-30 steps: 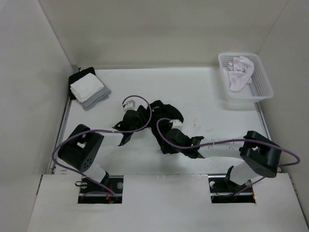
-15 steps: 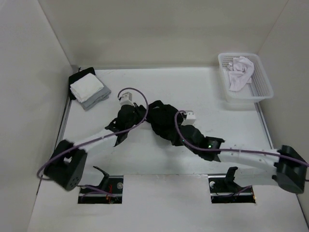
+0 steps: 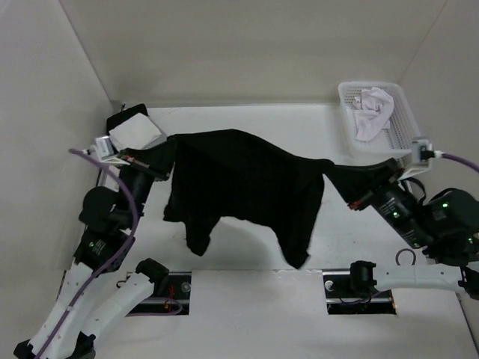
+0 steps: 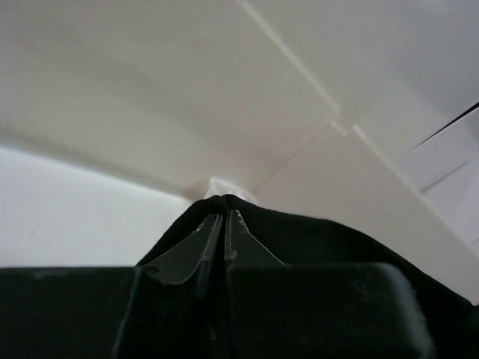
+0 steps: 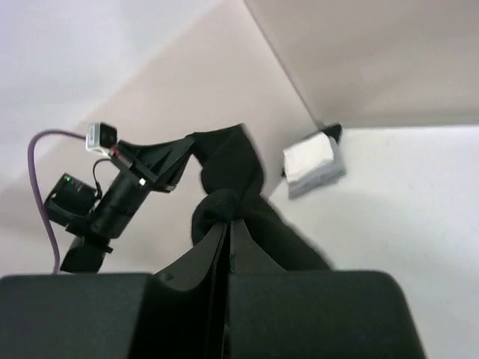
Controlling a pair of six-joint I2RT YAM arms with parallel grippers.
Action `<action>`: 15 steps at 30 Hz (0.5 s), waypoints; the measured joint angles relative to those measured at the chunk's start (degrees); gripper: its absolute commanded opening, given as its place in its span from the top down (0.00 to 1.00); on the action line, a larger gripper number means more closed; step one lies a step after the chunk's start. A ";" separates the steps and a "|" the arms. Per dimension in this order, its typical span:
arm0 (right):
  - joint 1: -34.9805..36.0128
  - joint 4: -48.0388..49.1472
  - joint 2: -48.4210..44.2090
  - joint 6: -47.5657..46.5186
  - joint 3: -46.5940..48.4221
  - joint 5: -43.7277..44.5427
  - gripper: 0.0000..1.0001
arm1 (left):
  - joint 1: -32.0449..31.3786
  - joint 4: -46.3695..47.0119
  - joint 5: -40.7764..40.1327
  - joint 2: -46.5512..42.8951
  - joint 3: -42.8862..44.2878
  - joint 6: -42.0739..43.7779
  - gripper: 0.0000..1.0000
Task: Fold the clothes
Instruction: Flatten the tank top out
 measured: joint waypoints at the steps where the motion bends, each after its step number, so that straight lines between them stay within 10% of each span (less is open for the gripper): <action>1: 3.08 0.44 0.00 -2.71 2.71 2.56 0.98 | 0.20 -0.46 -0.31 -0.79 2.32 0.57 0.99; 6: 4.09 3.30 0.42 -8.41 1.90 6.73 0.97 | 1.90 -0.68 -2.95 -1.40 5.55 2.97 0.99; 15: -31.78 6.51 14.84 -3.02 -8.35 -10.32 1.00 | 8.87 0.68 -3.85 13.05 -4.02 2.95 0.97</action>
